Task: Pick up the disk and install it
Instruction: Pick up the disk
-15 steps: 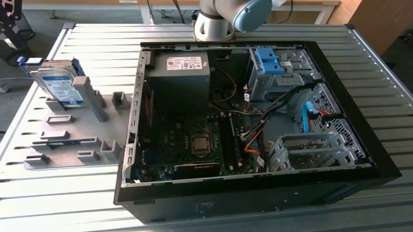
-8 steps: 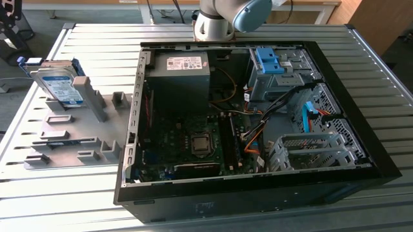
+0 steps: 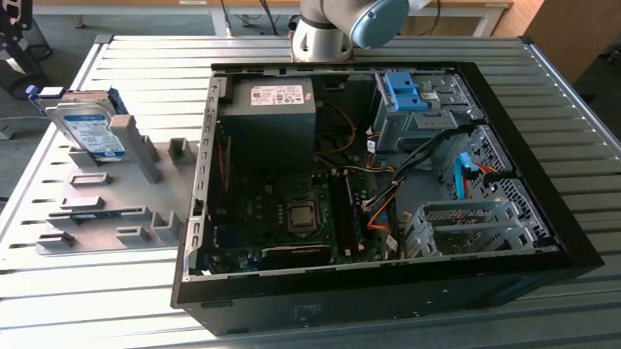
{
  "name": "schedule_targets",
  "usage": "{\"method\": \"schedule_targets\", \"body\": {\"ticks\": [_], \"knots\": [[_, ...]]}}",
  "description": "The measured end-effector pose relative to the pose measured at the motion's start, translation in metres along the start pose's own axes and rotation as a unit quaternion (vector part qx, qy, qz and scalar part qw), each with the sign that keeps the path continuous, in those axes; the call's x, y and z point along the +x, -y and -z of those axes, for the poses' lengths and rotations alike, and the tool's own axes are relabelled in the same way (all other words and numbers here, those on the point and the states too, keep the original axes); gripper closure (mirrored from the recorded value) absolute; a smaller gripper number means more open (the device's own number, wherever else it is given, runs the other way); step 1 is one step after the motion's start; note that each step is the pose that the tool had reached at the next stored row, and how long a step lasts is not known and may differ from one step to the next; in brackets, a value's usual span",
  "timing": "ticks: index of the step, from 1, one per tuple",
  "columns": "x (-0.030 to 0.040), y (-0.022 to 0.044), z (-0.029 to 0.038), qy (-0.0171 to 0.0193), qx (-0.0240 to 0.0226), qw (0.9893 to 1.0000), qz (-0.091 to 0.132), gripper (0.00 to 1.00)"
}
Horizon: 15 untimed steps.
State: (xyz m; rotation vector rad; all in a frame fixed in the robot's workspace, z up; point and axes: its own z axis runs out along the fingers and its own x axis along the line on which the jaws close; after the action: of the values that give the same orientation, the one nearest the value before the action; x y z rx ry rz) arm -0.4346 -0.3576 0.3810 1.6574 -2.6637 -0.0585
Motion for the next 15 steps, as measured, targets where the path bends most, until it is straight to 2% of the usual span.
{"method": "schedule_targets", "body": {"ticks": [3, 6, 12, 15], "knots": [[0.0000, 0.0000, 0.0001, -0.0007, -0.0004, 0.9998, 0.021, 0.89], [0.0000, 0.0000, 0.0000, -0.0016, -0.0008, 0.9989, 0.046, 0.89], [0.0000, 0.0000, 0.0000, -0.0029, -0.0014, 0.9963, 0.085, 0.89], [0.0000, 0.0000, 0.0000, -0.0035, -0.0017, 0.9946, 0.103, 0.89]]}}
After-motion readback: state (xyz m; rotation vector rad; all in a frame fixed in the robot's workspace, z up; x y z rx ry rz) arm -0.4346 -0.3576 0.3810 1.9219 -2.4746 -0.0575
